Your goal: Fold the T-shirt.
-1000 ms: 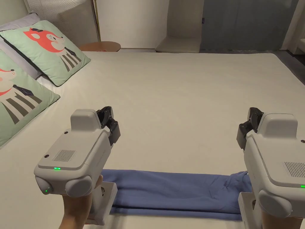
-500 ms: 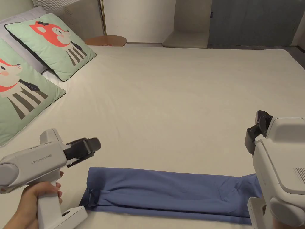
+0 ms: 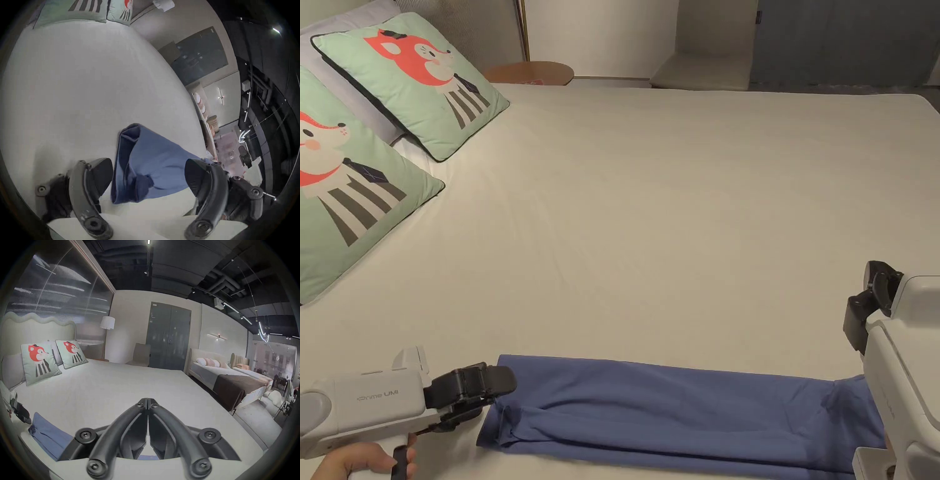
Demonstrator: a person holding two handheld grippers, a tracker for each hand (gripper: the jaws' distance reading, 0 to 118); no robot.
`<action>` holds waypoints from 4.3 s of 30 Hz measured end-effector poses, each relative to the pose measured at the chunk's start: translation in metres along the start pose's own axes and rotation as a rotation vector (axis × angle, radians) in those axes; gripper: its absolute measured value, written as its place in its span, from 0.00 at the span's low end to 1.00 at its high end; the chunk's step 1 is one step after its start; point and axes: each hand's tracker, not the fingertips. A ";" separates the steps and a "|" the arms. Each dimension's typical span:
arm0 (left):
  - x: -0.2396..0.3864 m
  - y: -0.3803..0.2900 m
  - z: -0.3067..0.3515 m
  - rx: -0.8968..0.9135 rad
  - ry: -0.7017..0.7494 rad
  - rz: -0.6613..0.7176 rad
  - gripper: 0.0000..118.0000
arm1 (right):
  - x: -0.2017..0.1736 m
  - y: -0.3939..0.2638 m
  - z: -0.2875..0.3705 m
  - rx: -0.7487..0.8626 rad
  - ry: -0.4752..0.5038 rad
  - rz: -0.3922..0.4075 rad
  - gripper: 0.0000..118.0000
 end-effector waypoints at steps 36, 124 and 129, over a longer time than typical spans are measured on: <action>0.109 -0.012 0.030 0.074 0.311 -0.268 0.04 | 0.012 0.002 0.004 -0.004 0.023 -0.031 0.01; 0.117 -0.044 -0.050 0.015 -0.122 -0.010 0.94 | 0.054 -0.007 0.026 -0.037 -0.038 -0.029 0.01; 0.071 -0.035 -0.059 -0.063 -0.148 0.016 0.93 | 0.049 -0.007 0.026 -0.049 -0.042 -0.019 0.01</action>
